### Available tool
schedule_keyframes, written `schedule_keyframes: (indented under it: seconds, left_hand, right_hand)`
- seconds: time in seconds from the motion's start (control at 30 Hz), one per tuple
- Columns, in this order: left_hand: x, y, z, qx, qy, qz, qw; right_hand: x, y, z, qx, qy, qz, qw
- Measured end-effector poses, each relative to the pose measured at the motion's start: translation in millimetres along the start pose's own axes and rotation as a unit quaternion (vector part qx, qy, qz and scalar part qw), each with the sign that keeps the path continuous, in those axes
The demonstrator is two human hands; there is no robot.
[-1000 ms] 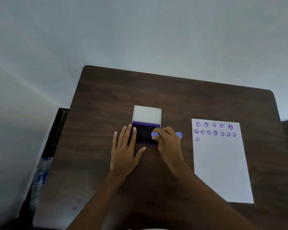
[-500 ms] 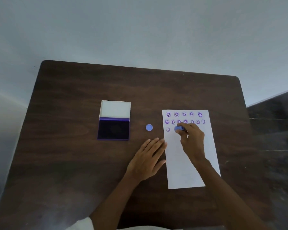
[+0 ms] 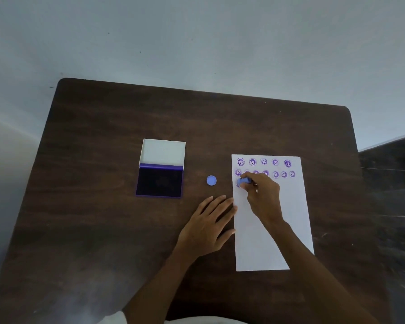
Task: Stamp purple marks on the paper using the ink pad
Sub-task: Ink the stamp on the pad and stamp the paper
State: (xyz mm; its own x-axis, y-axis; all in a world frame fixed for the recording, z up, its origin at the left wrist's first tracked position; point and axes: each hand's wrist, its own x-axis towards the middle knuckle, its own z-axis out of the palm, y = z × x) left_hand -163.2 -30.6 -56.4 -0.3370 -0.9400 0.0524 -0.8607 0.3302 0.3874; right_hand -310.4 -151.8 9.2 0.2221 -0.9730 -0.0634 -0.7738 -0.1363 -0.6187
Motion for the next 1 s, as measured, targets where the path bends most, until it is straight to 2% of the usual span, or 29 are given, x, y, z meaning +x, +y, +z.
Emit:
schedule_keyframes:
  seconds: [0.43,1.0]
  left_hand:
    - [0.2,1.5,0.0,-0.009,-0.006,-0.006,1.000]
    - [-0.9,1.4,3.4,-0.016,-0.026,-0.010,0.999]
  right_hand:
    - [-1.8,-3.1,6.2,-0.099,-0.056,-0.030,0.993]
    - [-9.5,2.9,18.6,-0.180,-0.037,-0.101,0.978]
